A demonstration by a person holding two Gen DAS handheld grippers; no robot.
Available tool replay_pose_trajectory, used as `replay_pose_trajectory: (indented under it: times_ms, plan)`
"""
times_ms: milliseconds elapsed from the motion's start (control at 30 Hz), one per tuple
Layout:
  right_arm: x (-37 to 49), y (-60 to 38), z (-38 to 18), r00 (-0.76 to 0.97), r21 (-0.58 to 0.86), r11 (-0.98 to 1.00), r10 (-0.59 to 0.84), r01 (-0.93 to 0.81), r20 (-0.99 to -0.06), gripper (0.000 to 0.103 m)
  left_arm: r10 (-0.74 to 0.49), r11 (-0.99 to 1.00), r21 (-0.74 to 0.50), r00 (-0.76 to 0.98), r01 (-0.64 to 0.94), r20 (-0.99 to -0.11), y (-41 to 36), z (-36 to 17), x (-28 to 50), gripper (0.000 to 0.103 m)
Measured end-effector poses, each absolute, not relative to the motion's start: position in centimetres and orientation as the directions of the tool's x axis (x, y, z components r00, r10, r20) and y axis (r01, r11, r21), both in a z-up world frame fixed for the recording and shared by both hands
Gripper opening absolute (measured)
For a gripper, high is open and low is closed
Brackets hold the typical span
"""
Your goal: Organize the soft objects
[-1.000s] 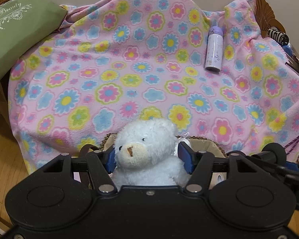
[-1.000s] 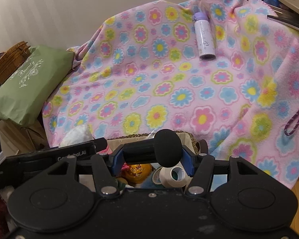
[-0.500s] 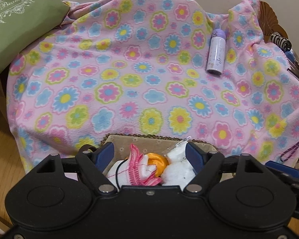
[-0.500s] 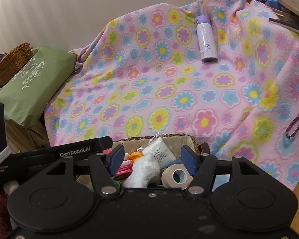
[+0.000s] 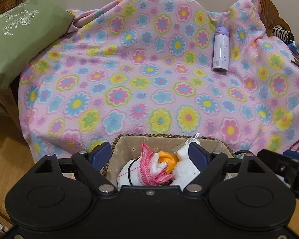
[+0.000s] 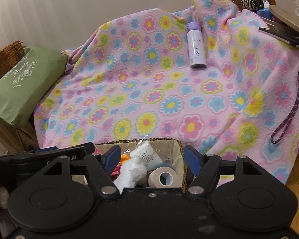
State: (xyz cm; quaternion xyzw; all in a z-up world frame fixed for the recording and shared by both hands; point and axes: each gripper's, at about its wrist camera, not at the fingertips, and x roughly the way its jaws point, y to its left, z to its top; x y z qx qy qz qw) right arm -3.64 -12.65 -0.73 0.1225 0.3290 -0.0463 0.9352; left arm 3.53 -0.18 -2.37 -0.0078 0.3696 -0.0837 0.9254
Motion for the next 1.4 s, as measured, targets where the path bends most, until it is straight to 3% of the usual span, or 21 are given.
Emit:
replay_pose_trajectory:
  times_ms: [733,833,1400]
  plan:
    - [-3.9,-13.1,-1.0,0.753,0.128,0.966,-0.088,0.223,-0.652,0.093,-0.133,0.989,-0.043,0.697,0.145,-0.705,0.2,-2.3,2.3,0.089]
    - [-3.9,-13.3,-1.0,0.75,0.122,0.965,-0.099,0.234,-0.654,0.103,-0.131,0.989,-0.04,0.695,0.146,-0.707,0.2,-2.2,2.2,0.09]
    - [-3.6,-13.3,-1.6,0.708,0.072,0.96,-0.147,0.269,-0.69,0.103,-0.089,0.994,-0.017,0.68,0.112,-0.728,0.5,-2.3,1.8,0.097]
